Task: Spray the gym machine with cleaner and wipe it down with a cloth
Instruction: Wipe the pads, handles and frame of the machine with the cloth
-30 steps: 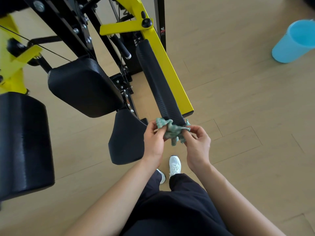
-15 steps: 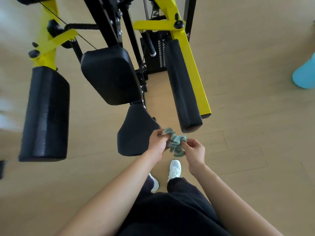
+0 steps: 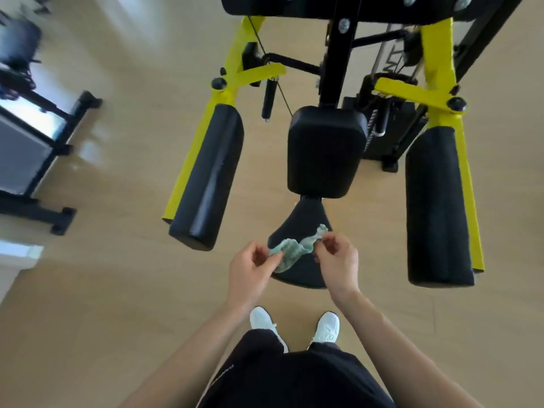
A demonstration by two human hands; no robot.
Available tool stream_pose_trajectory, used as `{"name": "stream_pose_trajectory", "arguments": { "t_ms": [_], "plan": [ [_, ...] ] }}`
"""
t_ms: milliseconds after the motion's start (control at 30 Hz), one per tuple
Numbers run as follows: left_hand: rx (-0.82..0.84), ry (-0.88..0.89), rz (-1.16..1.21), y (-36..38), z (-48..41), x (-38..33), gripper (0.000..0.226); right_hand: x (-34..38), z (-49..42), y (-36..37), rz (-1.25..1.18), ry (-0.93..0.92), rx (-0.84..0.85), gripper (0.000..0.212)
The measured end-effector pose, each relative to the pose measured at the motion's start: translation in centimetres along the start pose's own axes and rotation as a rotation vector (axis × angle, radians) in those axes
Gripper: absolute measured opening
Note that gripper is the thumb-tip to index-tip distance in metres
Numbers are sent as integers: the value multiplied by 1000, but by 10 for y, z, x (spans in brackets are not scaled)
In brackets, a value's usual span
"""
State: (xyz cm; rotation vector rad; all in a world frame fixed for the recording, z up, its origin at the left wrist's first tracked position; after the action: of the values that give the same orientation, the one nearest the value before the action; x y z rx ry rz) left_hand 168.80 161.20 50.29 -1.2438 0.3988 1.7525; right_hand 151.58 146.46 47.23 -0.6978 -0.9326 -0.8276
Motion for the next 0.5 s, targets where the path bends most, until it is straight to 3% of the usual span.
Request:
{"name": "stream_pose_trajectory", "arguments": {
  "t_ms": [267, 400, 500],
  "plan": [
    [-245, 117, -25, -116, -2, -36, 16, 81, -14, 127, -144, -162, 103, 11],
    [-482, 125, -152, -167, -3, -44, 13, 99, -13, 194, -128, -258, 335, 34],
    [-626, 107, -305, -184, -3, -47, 18, 84, -11, 229, -99, -228, 462, 53]
  ]
}}
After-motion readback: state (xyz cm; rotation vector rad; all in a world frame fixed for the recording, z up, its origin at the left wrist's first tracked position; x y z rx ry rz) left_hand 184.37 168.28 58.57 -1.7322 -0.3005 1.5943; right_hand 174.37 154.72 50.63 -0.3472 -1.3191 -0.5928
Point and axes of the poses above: each hand's wrist, its own z-axis away from the middle knuckle, its own y-axis out of the palm, x = y × z, the point moved 10 cm from there along -z, towards the middle knuckle, and after that the axes turned 9 degrees about x, right-handed, at the moved point
